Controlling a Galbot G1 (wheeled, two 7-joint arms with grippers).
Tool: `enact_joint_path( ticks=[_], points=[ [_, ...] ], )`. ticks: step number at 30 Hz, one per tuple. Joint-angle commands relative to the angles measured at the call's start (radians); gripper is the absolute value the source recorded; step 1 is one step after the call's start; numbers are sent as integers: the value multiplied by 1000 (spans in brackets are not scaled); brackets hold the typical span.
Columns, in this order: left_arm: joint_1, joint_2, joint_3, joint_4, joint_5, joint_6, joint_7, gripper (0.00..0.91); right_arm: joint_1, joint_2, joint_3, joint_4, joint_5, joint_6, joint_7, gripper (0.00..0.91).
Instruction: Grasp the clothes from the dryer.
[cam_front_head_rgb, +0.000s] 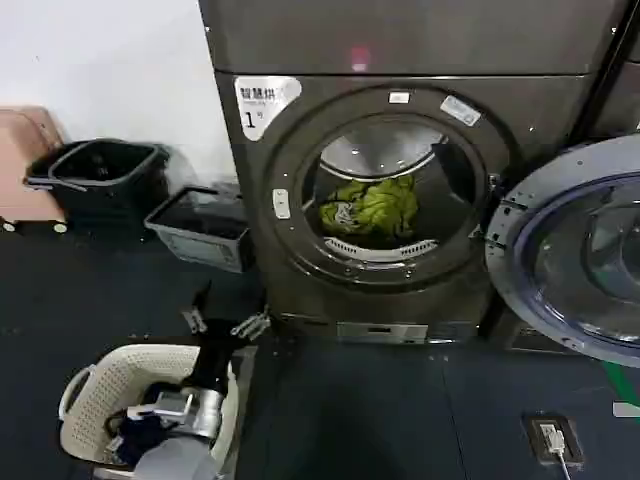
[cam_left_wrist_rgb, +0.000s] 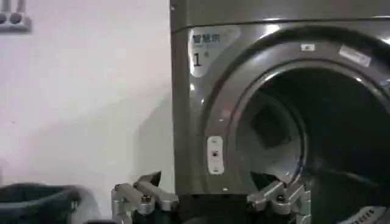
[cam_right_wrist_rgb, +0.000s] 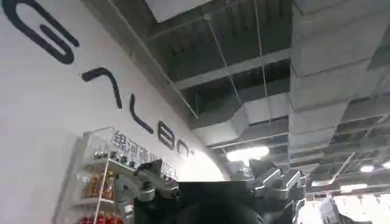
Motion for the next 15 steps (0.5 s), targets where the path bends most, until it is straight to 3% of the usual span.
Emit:
enact_joint_path(
  ticks=[1,15],
  points=[
    [2,-3,1,-5,8,-10,7,907,-9,3,5,11,32,8,3,907],
    [-5,-27,18,-1,11,-6,32,907,13,-1,2,4,39,14,6,907]
  ],
)
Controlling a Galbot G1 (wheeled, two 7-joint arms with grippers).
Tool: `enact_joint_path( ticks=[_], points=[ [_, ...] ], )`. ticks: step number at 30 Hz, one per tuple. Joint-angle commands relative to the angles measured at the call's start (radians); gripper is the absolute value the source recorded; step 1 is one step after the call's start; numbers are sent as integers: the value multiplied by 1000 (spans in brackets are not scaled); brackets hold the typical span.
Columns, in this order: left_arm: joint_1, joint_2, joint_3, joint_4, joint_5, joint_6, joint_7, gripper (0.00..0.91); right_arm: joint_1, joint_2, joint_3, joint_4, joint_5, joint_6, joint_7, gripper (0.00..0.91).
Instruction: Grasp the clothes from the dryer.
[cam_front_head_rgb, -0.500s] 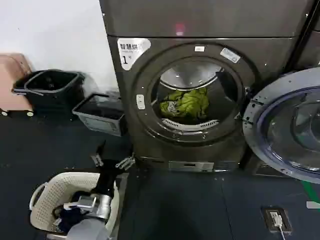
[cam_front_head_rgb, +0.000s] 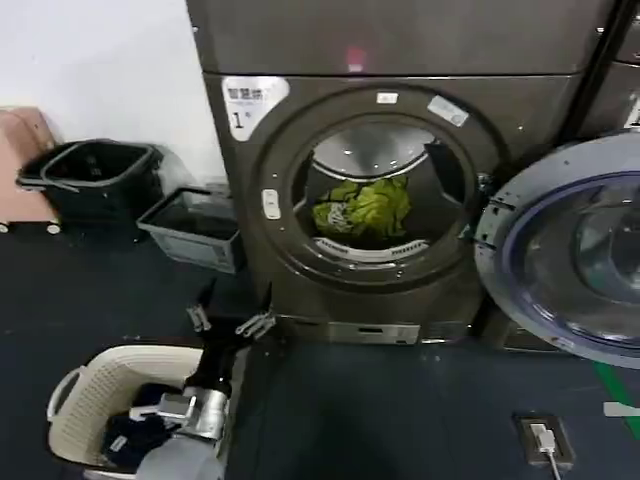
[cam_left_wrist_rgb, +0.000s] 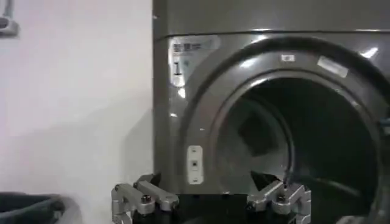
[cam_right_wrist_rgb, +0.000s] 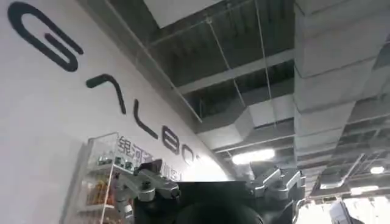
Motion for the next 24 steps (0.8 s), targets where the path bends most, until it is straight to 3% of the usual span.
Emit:
enact_joint_path(
  ticks=[1,24],
  points=[
    [1,-2,4,0,0,3,6,907,5,-5,3,-2,10,-1,1,907],
    [2,-18,22,0,1,6,20,907,18,-9,-14,4,11,3,-9,907]
  ],
)
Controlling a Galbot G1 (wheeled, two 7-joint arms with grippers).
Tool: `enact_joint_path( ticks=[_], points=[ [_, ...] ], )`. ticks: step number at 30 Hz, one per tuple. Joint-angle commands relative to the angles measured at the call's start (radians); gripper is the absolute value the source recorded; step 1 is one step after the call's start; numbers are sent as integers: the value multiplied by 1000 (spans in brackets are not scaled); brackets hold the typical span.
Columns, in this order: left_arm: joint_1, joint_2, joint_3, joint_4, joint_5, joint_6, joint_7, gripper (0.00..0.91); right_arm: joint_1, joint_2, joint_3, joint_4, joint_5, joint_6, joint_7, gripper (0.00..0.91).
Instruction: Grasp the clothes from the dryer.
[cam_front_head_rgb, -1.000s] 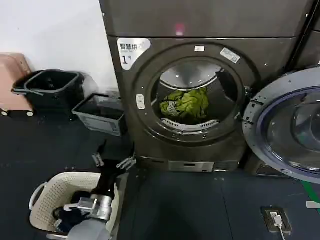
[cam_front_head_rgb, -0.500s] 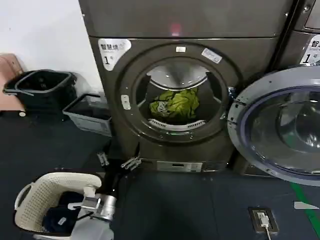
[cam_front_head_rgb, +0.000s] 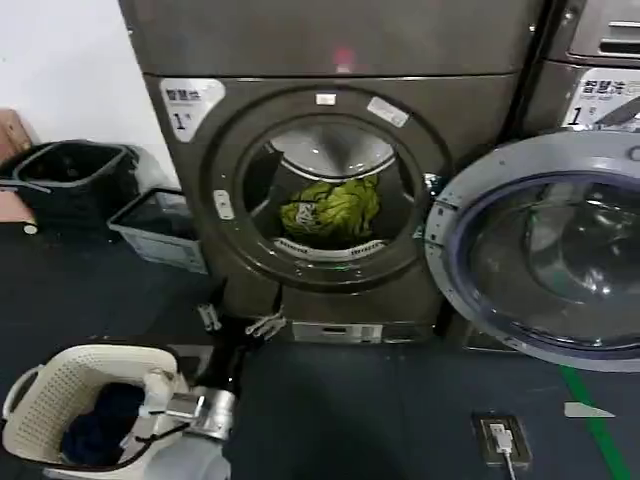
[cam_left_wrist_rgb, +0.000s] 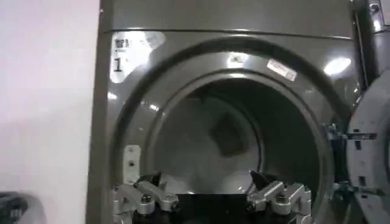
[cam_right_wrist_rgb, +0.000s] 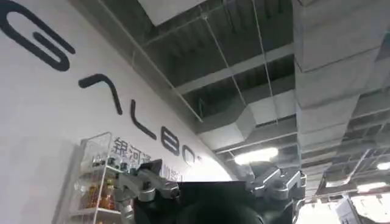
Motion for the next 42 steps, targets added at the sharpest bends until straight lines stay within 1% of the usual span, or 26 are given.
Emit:
enact_joint_path(
  ticks=[1,4,13,17,20,26,27,29,32,36,42],
  points=[
    [0,1,1,0,1,2,2,907,5,0,-5,3,1,1,0,907],
    [1,3,4,0,1,2,4,907,8,1,-20,15,0,2,3,907],
    [-1,3,11,4,3,2,8,907,5,11,-15,13,0,4,2,907],
    [-5,4,13,6,3,2,11,907,-1,13,-13,11,10,52,-6,907],
    [-8,4,11,8,5,-4,13,907,-4,19,-7,10,17,72,-13,907],
    [-15,8,3,11,7,-11,13,907,-10,22,9,3,26,56,-2,907],
    [-15,8,4,12,8,-11,13,907,-10,22,10,2,33,57,-1,907],
    [-15,7,5,13,8,-10,13,907,-10,23,14,3,74,68,11,907],
    [-17,8,7,14,6,-9,13,907,-12,24,16,3,100,86,12,907],
    [-21,8,5,17,5,-9,12,907,-11,19,13,3,102,103,11,907],
    [-25,5,5,22,2,-10,11,907,-4,16,4,4,109,122,24,907]
  ],
)
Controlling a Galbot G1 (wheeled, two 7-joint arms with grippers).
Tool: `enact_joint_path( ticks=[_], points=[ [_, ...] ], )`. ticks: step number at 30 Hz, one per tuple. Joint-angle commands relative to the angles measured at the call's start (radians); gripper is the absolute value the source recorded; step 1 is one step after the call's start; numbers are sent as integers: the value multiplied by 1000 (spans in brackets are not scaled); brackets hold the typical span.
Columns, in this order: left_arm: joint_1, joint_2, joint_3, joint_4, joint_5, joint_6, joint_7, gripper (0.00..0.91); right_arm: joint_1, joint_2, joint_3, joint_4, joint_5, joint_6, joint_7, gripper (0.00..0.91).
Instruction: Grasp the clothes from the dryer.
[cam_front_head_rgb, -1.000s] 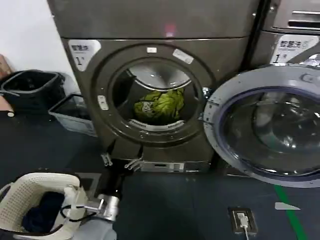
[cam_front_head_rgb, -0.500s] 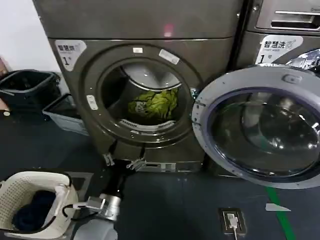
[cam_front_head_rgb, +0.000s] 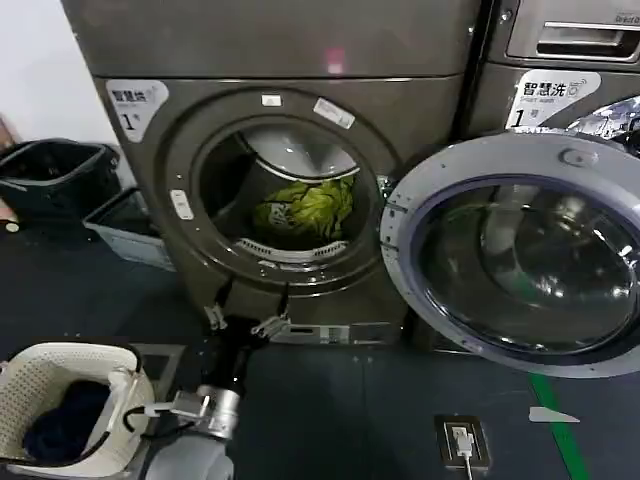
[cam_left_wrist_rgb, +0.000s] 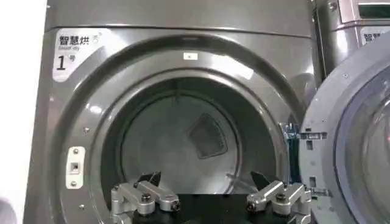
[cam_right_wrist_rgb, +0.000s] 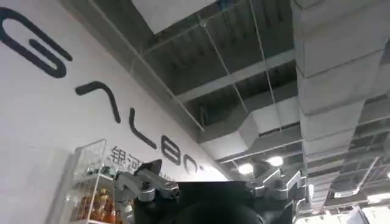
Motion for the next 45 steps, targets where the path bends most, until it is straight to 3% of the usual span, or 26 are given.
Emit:
enact_joint_path(
  ticks=[1,45],
  points=[
    [-3,0,0,5,-1,-1,0,907,3,1,-1,1,18,17,8,907],
    [-6,-1,4,9,1,2,1,907,10,3,-1,2,22,10,1,907]
  ],
)
